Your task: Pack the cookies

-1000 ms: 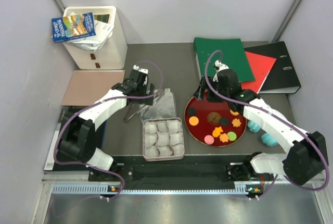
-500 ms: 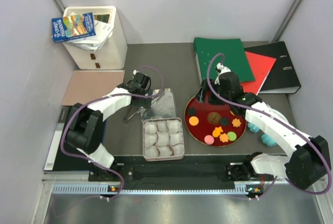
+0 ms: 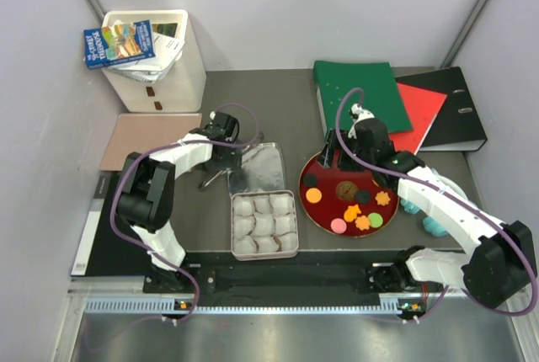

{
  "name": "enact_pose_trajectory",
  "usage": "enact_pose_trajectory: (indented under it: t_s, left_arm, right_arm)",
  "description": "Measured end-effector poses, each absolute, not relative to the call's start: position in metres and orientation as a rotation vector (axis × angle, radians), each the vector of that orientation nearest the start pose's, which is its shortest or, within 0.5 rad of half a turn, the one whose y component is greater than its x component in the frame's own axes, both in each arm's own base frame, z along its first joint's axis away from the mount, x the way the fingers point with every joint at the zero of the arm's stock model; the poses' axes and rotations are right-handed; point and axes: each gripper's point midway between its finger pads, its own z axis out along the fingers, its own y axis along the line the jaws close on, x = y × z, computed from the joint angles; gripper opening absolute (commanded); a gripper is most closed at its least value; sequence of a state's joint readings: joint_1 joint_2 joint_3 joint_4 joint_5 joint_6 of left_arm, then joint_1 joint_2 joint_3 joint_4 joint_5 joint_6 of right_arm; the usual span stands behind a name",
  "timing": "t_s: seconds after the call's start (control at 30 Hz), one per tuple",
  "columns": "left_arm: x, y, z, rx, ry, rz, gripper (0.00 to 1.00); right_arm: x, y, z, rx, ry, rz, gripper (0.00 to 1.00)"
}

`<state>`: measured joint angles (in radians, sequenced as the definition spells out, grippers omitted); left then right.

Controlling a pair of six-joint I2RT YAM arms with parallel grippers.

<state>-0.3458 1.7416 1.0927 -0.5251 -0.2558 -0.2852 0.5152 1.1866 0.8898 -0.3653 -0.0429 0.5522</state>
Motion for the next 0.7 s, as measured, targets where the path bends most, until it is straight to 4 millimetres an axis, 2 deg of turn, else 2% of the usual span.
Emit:
enact_pose_trajectory:
  t_s: [0.27,0.37,0.4,0.47,0.53,0.6,0.63,0.7]
  left_arm:
    - [0.357,-0.104,0.027,0.022,2.672,0.07,0.94]
    - [0.363,-0.112,0.026,0.028,2.666,0.019,0.86]
    - [0.364,-0.114,0.025,0.027,2.664,0.005,0.78]
    - [0.366,-0.117,0.025,0.02,2.661,-0.021,0.7]
    - [0.367,-0.119,0.025,0.018,2.655,-0.038,0.68]
    - [0.369,-0.12,0.025,0.014,2.648,-0.046,0.76]
    - [0.369,-0.121,0.025,0.011,2.647,-0.05,0.9]
    - [0.37,-0.121,0.025,0.004,2.643,-0.055,0.96]
  right_arm:
    - [0.287,0.196,0.163,0.016,2.307,0.614,0.75]
    - [0.287,0.196,0.163,0.01,2.307,0.611,0.75]
    - [0.287,0.196,0.163,0.008,2.307,0.61,0.75]
    - [0.287,0.196,0.163,0.008,2.306,0.609,0.75]
    - [0.287,0.196,0.163,0.008,2.307,0.609,0.75]
    - [0.287,0.196,0.163,0.008,2.307,0.608,0.75]
    - [0.287,0.196,0.163,0.008,2.308,0.608,0.75]
    - [0.287,0.196,0.162,0.008,2.311,0.606,0.75]
